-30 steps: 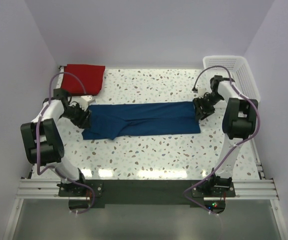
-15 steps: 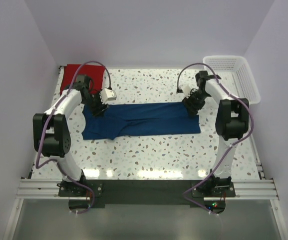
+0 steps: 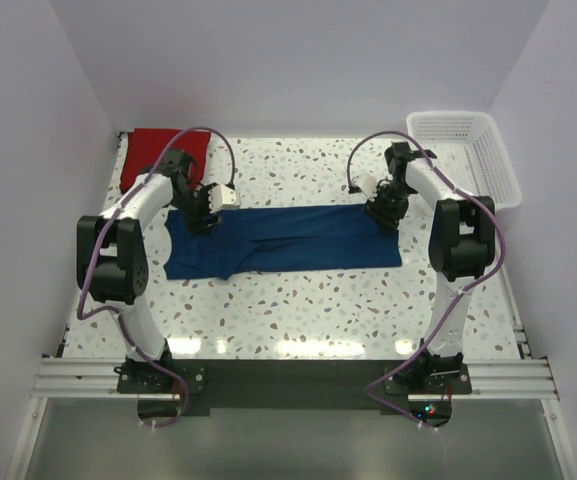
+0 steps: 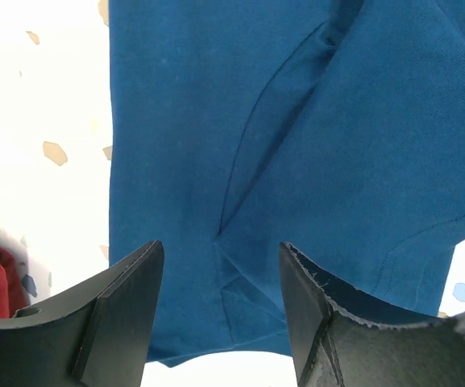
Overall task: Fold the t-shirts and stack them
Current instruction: Fold the tshirt
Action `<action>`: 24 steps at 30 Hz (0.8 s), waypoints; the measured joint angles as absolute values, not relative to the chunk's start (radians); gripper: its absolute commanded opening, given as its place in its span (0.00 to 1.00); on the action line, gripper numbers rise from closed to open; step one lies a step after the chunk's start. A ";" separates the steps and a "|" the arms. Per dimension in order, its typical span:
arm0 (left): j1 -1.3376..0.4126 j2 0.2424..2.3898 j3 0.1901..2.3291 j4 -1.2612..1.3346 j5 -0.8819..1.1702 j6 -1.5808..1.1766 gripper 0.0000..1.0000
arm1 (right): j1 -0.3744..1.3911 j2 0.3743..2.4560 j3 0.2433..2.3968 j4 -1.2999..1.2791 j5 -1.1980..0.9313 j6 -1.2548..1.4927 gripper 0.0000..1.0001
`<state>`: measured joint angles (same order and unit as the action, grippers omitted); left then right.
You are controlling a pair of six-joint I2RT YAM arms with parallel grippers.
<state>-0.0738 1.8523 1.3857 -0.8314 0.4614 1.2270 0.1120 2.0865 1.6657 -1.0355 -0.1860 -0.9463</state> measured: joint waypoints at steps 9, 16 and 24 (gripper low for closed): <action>-0.104 1.884 1.386 -0.839 0.437 1.289 0.64 | 0.112 2.086 1.666 -1.062 -0.173 -0.970 0.41; -0.109 1.931 1.386 -0.868 0.418 1.329 0.51 | 0.112 2.088 1.666 -1.074 -0.165 -0.981 0.26; -0.113 1.935 1.386 -0.914 0.416 1.363 0.04 | 0.112 2.088 1.666 -1.088 -0.147 -0.990 0.00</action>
<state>-0.1127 1.9354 1.3857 -0.9138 0.4164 1.3632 0.1123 2.0884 1.6657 -1.0878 -0.1467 -0.9897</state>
